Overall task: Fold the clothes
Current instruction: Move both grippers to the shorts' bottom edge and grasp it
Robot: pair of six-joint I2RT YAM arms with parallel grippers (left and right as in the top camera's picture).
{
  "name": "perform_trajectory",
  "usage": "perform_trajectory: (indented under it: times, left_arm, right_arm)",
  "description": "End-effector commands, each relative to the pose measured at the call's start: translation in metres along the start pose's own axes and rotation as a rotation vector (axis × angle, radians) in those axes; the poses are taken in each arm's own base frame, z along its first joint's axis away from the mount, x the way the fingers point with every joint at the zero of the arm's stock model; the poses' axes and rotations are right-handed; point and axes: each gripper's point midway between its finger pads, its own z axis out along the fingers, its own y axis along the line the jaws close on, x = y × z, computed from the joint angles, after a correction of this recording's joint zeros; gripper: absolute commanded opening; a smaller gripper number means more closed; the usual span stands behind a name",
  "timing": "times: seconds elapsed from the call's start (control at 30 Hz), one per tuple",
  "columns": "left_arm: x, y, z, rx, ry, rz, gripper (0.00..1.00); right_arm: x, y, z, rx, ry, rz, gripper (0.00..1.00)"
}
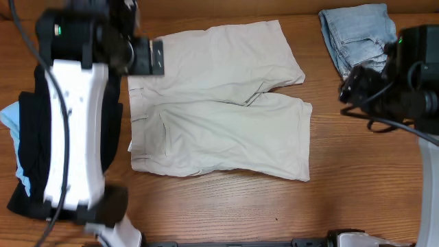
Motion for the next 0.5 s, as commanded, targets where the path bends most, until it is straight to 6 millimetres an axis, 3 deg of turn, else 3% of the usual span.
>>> perform_trajectory:
  times: [0.0, 0.13, 0.27, 0.33, 0.47]
  left_arm:
    - [0.044, 0.02, -0.007, -0.106, 0.038, -0.187, 1.0]
    - [0.098, 0.049, 0.016, -0.248, 0.078, -0.486, 1.0]
    - [0.142, 0.056, 0.058, -0.295, 0.094, -0.791, 0.98]
    - [0.16, 0.059, 0.083, -0.317, 0.104, -0.902, 0.97]
    - [0.19, 0.055, 0.129, -0.331, 0.168, -1.017, 0.85]
  right_arm:
    - [0.015, -0.007, 0.003, 0.042, 0.008, 0.028, 0.72]
    - [0.029, -0.011, 0.024, 0.066, 0.058, 0.062, 0.77]
    - [0.041, -0.018, 0.058, 0.102, 0.122, 0.093, 1.0]
    - [0.048, -0.023, 0.075, 0.118, 0.148, 0.094, 1.0]
    - [0.067, -0.024, 0.109, 0.1, 0.216, 0.099, 1.0]
